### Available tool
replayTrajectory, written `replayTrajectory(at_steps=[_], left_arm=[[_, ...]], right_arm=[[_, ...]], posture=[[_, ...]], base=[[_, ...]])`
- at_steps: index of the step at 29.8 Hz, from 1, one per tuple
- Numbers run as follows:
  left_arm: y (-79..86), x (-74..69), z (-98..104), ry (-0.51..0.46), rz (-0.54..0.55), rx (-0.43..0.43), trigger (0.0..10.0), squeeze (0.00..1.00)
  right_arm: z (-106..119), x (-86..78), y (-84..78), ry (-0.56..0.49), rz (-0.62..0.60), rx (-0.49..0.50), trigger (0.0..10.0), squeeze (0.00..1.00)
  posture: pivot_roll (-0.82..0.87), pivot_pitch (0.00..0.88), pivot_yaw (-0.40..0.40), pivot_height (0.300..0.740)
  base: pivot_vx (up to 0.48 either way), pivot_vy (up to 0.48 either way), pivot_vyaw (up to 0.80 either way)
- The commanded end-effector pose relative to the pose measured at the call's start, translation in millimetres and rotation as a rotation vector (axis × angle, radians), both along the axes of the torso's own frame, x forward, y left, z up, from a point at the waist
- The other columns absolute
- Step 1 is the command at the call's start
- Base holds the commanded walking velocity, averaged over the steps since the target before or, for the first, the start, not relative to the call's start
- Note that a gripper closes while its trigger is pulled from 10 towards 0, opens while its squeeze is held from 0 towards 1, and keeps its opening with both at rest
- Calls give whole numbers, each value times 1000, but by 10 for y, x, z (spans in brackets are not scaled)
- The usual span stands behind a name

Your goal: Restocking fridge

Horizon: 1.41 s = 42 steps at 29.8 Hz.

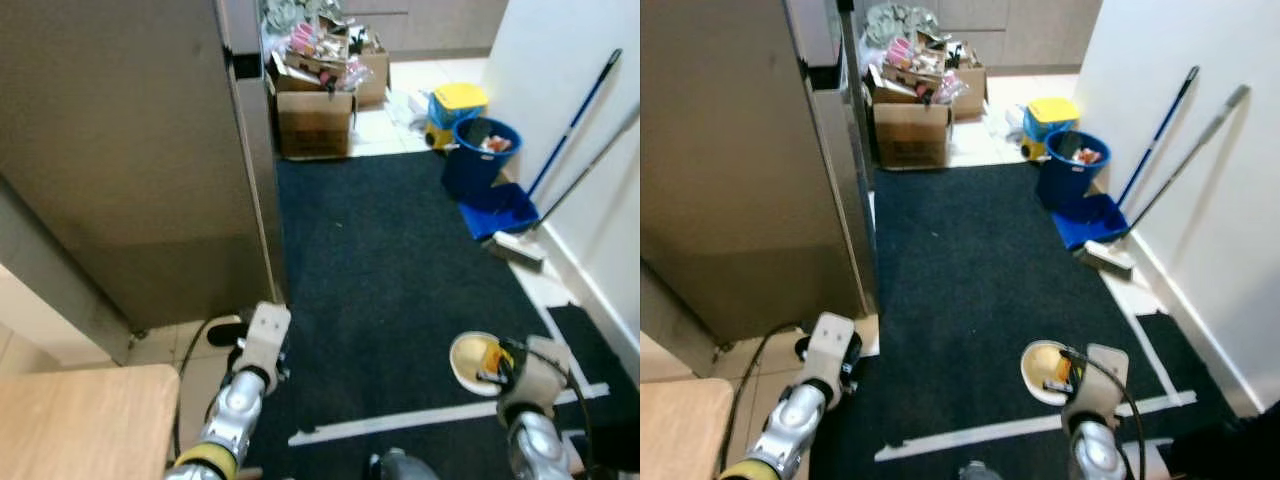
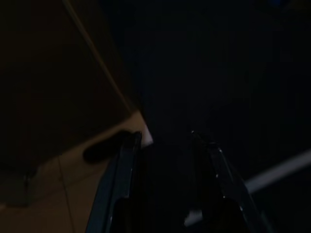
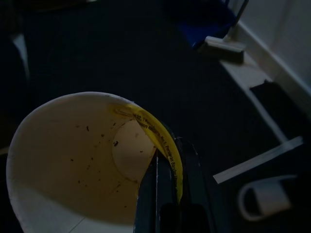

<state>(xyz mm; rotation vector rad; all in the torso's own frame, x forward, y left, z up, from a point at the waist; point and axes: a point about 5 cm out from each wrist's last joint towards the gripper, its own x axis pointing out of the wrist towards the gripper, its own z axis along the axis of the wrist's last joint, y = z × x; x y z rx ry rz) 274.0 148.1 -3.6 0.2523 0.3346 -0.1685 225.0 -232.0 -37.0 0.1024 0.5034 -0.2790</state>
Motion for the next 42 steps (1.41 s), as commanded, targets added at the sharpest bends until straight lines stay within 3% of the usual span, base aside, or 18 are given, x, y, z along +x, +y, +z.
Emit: replayTrajectory(at_steps=[1,21,34,40,42], left_arm=[[28,-52,-51,21,-1,12,10000,0],[23,-53,-58,27,-3,15,10000,0],[29,-69,-74,35,12,11,10000,0],[26,-67,-32,-11,13,23,10000,0],[25,-57,38,-72,18,30,10000,0]], right_arm=[[5,5,-6,-3,-7,-1,10000,0],[-2,3,-1,3,-10,-1,10000,0],[-2,7,9,3,-8,-2,10000,0],[2,10,15,-2,0,-8,10000,0],[2,9,15,-2,3,-12,10000,0]], posture=[[-22,73,-33,740],[-21,78,-30,740],[-22,78,-29,740],[-23,79,-27,740],[-25,81,-26,740]], base=[[458,0,0],[433,0,0],[0,0,0],[0,0,0],[0,0,0]])
